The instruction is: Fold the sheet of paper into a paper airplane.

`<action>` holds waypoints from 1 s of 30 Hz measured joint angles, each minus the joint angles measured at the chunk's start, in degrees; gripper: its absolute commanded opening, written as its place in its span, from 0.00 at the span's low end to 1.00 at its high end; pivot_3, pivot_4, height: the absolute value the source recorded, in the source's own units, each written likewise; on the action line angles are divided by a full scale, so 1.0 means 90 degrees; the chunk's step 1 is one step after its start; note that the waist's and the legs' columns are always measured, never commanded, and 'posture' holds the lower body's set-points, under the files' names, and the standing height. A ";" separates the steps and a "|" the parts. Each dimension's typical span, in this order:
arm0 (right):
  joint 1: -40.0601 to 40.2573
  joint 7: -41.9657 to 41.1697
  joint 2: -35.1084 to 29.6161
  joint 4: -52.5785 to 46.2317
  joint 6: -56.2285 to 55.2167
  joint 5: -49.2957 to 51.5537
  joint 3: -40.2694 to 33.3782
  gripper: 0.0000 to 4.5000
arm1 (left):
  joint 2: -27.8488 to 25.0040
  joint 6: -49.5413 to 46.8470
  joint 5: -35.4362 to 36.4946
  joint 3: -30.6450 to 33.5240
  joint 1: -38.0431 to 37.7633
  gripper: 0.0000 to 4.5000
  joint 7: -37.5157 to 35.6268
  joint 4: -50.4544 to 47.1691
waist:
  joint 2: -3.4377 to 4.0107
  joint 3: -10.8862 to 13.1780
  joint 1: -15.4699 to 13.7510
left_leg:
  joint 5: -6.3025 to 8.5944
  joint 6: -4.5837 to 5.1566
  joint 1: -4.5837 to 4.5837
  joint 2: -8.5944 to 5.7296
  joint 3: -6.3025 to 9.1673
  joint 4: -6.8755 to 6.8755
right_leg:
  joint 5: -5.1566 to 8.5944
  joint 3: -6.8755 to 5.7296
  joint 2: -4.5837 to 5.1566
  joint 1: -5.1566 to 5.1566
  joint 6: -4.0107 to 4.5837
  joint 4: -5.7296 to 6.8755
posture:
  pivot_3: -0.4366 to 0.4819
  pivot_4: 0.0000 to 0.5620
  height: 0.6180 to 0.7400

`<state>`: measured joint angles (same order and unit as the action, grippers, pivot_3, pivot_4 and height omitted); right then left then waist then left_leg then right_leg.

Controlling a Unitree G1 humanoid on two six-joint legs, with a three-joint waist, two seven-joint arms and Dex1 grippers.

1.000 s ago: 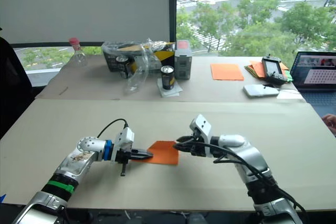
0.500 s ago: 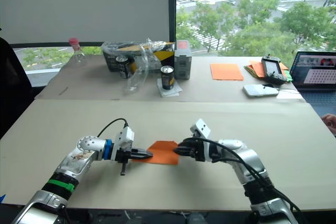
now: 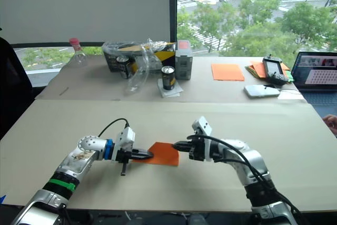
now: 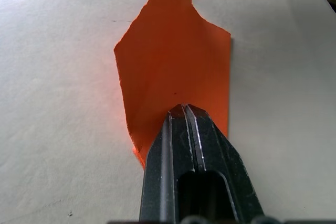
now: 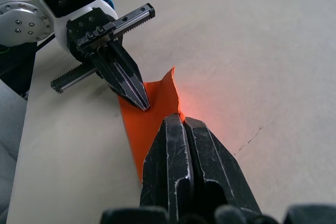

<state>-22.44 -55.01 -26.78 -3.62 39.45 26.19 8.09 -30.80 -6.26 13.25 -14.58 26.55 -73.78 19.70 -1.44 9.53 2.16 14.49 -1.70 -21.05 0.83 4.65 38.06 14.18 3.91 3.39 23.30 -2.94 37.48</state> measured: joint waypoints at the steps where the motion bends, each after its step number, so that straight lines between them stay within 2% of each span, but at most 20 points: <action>1: 0.0039 -0.0002 -0.0017 -0.0065 -0.0004 -0.0006 0.0004 0.01 | 0.0000 0.0003 0.0000 -0.0005 0.0005 0.00 -0.0002 0.0005 | 0.0000 0.0000 -0.0004 | 0.0000 0.0000 0.0000 0.0000 0.0000 0.0000 | 0.0000 0.0000 0.0000 0.0000 0.0000 0.0000 | 0.48 0.27 0.84; 4: 0.0137 -0.0059 -0.0159 -0.0212 -0.0296 -0.0149 0.0113 0.01 | 0.0000 0.0005 0.0000 -0.0020 0.0047 0.00 -0.0005 0.0051 | 0.0000 0.0000 -0.0003 | 0.0000 0.0000 -0.0001 0.0000 0.0000 0.0000 | 0.0001 0.0000 0.0000 0.0000 -0.0002 -0.0004 | 0.48 0.27 0.84; 17: 0.0546 -0.0415 -0.0698 -0.0329 -0.3662 -0.2202 0.1255 0.01 | -0.0025 0.0007 0.0000 -0.0016 0.0092 0.00 -0.0104 0.0124 | 0.0000 0.0000 0.0024 | 0.0000 0.0000 0.0001 0.0002 -0.0003 -0.0012 | -0.0002 0.0000 -0.0001 -0.0009 -0.0010 -0.0037 | 0.48 0.27 0.84; 23: 0.0525 -0.0395 -0.0692 0.0107 -0.4504 -0.2795 0.1540 0.01 | -0.0062 -0.0144 0.0037 0.0037 0.0063 0.00 -0.0113 0.0051 | 0.0000 0.0000 0.0025 | 0.0000 0.0000 -0.0001 0.0002 -0.0003 -0.0015 | -0.0002 0.0000 -0.0001 -0.0009 -0.0009 -0.0041 | 0.48 0.27 0.84; 30: 0.0435 -0.0417 -0.0678 0.0274 -0.4802 -0.2927 0.1574 0.01 | -0.0515 -0.1147 0.0613 0.0495 -0.0202 0.00 -0.0531 -0.0217 | -0.0002 0.0003 0.0040 | 0.0001 0.0001 -0.0003 0.0003 -0.0002 -0.0025 | -0.0003 0.0000 -0.0001 -0.0003 -0.0005 -0.0043 | 0.48 0.27 0.84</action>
<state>-18.52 -58.76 -32.88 -1.16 -3.77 -0.16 22.26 -35.44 -16.59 18.77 -10.12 24.74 -78.56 17.74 -1.46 9.55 2.52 14.49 -1.70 -21.08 0.85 4.63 37.84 14.15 3.91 3.39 23.28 -2.99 37.10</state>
